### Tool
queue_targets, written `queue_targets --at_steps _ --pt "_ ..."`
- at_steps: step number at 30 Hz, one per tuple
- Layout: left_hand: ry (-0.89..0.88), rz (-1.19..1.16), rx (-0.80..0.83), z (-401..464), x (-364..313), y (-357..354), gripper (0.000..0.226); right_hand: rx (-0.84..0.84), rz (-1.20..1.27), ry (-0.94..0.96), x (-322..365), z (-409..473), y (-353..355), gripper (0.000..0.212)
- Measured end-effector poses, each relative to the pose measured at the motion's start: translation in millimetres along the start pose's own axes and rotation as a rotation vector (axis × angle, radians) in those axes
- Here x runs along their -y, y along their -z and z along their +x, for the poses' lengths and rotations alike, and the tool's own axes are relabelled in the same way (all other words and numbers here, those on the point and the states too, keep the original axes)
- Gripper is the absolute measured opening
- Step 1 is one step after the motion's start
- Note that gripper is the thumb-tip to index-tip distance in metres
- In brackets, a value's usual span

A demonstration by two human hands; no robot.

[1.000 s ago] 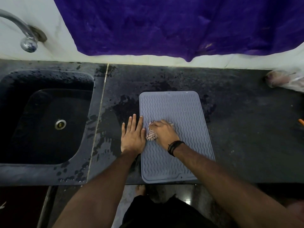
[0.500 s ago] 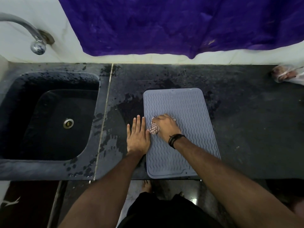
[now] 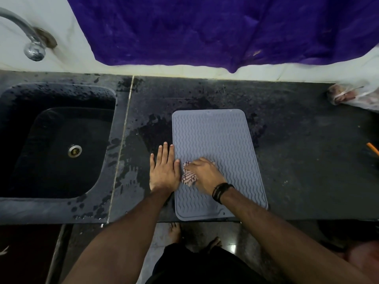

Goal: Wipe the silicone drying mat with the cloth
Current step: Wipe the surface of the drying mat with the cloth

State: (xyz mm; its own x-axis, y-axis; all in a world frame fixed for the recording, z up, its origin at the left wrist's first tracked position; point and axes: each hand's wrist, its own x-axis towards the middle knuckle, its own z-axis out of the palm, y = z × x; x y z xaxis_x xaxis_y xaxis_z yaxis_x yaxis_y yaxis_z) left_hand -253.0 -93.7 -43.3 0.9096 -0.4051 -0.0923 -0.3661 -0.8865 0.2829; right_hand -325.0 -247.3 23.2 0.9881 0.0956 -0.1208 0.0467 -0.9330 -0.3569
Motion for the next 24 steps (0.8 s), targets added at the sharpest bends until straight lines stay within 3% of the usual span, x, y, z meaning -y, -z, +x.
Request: queue_targets --at_steps 4,7,24 --pt "0.000 0.011 -0.016 -0.6 0.0 -0.8 0.061 -0.091 0.069 -0.074 -1.5 22.2 9.7 0.052" --pt "0.004 0.024 -0.016 -1.2 1.3 -1.1 0.060 -0.039 0.040 -0.110 -0.4 35.6 12.0 0.051" --pt "0.008 -0.012 -0.009 -0.6 0.2 -2.0 0.060 0.014 -0.075 -0.018 11.5 -13.8 0.0 0.047"
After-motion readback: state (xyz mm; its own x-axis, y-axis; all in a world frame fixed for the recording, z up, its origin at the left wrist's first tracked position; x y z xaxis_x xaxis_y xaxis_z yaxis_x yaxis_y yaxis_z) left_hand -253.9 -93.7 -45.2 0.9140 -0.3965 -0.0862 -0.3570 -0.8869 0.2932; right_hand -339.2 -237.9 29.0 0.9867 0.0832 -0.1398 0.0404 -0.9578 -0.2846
